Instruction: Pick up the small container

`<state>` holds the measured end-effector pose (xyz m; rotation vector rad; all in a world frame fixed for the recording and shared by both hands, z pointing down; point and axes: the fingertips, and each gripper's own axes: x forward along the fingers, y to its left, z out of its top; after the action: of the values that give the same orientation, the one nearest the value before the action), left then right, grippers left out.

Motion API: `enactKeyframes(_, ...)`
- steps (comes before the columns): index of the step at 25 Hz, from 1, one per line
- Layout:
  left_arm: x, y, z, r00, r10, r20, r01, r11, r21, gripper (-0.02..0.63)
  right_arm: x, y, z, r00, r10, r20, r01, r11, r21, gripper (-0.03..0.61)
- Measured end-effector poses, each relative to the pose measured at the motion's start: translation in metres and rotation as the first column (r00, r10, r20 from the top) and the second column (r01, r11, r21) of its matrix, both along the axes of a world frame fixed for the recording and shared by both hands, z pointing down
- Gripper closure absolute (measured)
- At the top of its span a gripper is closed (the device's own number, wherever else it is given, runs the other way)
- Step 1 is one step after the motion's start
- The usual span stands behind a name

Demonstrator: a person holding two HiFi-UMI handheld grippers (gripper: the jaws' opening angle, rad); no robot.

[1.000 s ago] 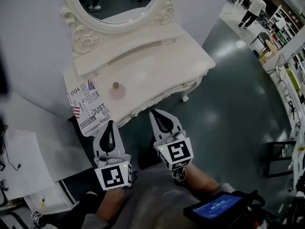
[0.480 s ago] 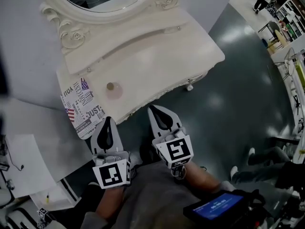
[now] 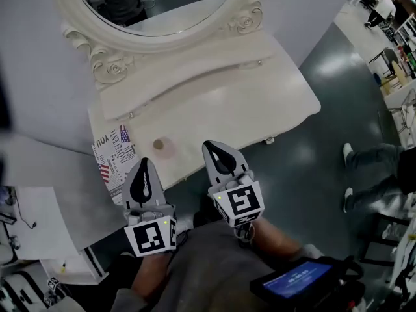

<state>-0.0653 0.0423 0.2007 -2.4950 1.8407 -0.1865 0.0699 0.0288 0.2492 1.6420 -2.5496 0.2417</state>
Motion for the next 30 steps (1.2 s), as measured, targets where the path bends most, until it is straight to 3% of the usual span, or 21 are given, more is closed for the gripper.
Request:
enactKeyframes(12,0.001,-0.048,-0.037,0.993,-0.116,0.001,0.115,0.988,0.1,0.6,-0.002,-0.066,-0.028,0.992,-0.124,0.0,0.123,0.989,0.075,0.565)
enactKeyframes(18,-0.013,-0.065,-0.023,0.989,-0.148,-0.017,0.149,0.987,0.058,0.6,-0.015,-0.088,-0.021,0.988,-0.154,-0.011,0.154,0.987,0.053,0.565)
enactKeyframes(26,-0.026,-0.093,0.011,0.994,-0.105,-0.043,0.105,0.994,0.0,0.6,-0.033,-0.113,0.007,0.991,-0.134,-0.021,0.134,0.991,-0.011,0.565)
enactKeyframes(30,-0.028,-0.095,0.04,0.995,-0.078,-0.068,0.074,0.995,-0.067,0.6,-0.041,-0.113,0.018,0.989,-0.144,-0.033,0.143,0.989,-0.039,0.565)
